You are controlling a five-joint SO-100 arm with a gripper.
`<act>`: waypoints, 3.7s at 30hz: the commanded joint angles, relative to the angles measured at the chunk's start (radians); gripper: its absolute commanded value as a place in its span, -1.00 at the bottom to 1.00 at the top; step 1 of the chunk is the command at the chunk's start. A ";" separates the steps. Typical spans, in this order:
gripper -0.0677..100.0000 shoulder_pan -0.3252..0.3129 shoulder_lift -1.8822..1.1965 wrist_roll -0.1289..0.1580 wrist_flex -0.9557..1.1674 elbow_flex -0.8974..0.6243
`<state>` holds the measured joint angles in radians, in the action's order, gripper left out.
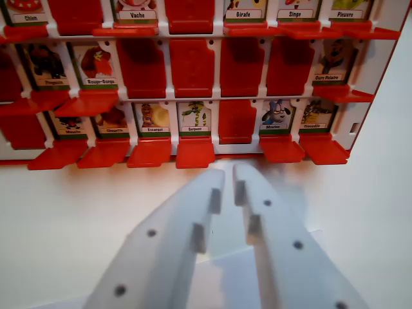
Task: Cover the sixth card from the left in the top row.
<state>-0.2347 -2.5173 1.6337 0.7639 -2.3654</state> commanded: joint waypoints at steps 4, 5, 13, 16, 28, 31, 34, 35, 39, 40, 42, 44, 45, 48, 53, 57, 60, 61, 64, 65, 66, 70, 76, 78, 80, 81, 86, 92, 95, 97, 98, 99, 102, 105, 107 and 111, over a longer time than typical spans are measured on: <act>-0.97 -0.029 0.178 0.011 -0.137 0.080; -0.97 -0.032 0.202 0.011 -0.149 0.091; -0.97 -0.051 0.356 0.018 -0.222 0.156; -0.97 -0.052 0.399 0.015 -0.233 0.189; -0.97 -0.067 0.532 0.015 -0.276 0.285; -0.97 -0.071 0.560 0.018 -0.285 0.305; -0.97 -0.071 0.591 0.015 -0.287 0.333; -0.97 -0.072 0.601 0.015 -0.287 0.344; -0.97 -0.075 0.640 0.011 -0.287 0.382; -0.97 -0.075 0.649 0.011 -0.287 0.390; -0.97 -0.077 0.664 0.011 -0.288 0.403; -0.97 -0.078 0.678 0.012 -0.291 0.414; -0.97 -0.080 0.686 0.012 -0.293 0.420; -0.97 -0.084 0.707 0.017 -0.304 0.433; -0.97 -0.091 0.744 0.021 -0.316 0.460; -0.97 -0.091 0.770 0.018 -0.311 0.499; -0.97 -0.087 0.782 0.014 -0.304 0.522; -0.97 -0.086 0.785 0.014 -0.304 0.525; -0.97 -0.083 0.792 0.009 -0.304 0.532; -0.97 -0.081 0.793 0.009 -0.304 0.534; -0.97 -0.081 0.793 0.011 -0.305 0.534; -0.97 -0.078 0.784 0.006 -0.302 0.526; -0.97 -0.071 0.779 0.002 -0.299 0.526; -0.97 -0.064 0.778 0.000 -0.299 0.528; -0.97 -0.060 0.773 -0.003 -0.296 0.528; -0.97 -0.057 0.772 -0.003 -0.296 0.528; -0.97 -0.041 0.779 -0.012 -0.295 0.551; -0.97 -0.041 0.813 -0.014 -0.262 0.634; -0.97 -0.049 0.836 -0.011 -0.252 0.672; -0.97 -0.052 0.850 -0.009 -0.250 0.687; -0.97 -0.054 0.857 -0.009 -0.250 0.692; -0.97 -0.054 0.864 -0.009 -0.250 0.698; -0.97 -0.052 0.884 -0.011 -0.250 0.710; -0.97 -0.044 0.890 -0.012 -0.250 0.712; -0.97 -0.040 0.885 -0.012 -0.250 0.706; -0.97 -0.041 0.845 -0.011 -0.206 0.703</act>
<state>-0.2823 -1.6015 1.6245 0.5246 -1.7671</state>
